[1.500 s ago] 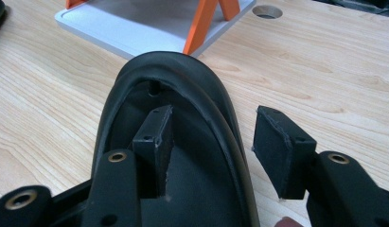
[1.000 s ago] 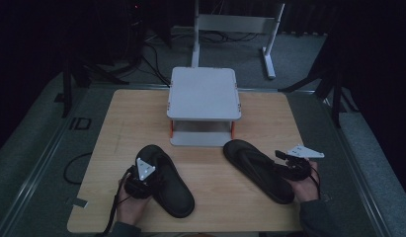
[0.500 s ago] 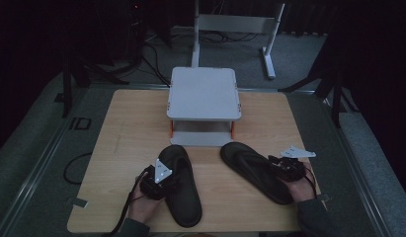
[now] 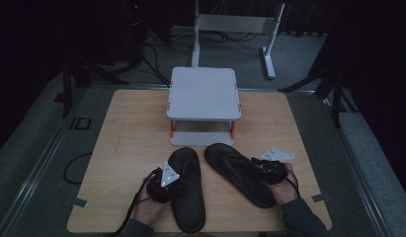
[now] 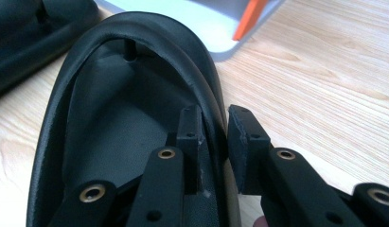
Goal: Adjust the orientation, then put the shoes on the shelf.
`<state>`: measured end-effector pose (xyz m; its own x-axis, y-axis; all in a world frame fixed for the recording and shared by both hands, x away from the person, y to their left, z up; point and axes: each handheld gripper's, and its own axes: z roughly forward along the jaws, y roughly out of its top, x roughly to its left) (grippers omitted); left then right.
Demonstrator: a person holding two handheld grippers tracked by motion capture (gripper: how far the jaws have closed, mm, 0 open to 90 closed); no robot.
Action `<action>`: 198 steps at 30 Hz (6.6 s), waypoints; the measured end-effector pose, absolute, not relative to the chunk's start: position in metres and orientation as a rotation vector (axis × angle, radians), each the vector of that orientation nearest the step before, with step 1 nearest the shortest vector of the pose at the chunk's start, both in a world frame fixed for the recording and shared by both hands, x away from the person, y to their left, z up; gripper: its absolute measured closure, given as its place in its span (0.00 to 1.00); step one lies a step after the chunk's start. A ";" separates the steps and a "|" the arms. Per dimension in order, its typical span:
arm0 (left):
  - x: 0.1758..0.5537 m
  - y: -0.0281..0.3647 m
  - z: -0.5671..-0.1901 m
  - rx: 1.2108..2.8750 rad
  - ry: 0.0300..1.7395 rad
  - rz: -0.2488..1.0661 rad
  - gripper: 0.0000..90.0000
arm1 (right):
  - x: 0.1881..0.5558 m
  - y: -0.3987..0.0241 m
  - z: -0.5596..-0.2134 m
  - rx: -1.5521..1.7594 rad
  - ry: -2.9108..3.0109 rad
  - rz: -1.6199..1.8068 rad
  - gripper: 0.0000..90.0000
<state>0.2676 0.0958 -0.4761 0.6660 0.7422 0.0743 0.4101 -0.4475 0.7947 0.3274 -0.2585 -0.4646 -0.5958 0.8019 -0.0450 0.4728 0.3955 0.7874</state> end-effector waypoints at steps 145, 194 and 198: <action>0.241 0.127 -0.464 2.038 1.064 0.549 0.85 | 0.302 -0.273 -0.465 0.999 2.283 1.214 0.68; 0.309 0.078 -0.445 1.908 1.143 0.619 0.85 | 0.311 -0.285 -0.479 1.094 2.231 1.137 0.58; 0.314 0.074 -0.442 1.887 1.159 0.627 0.85 | 0.311 -0.284 -0.479 1.092 2.236 1.137 0.59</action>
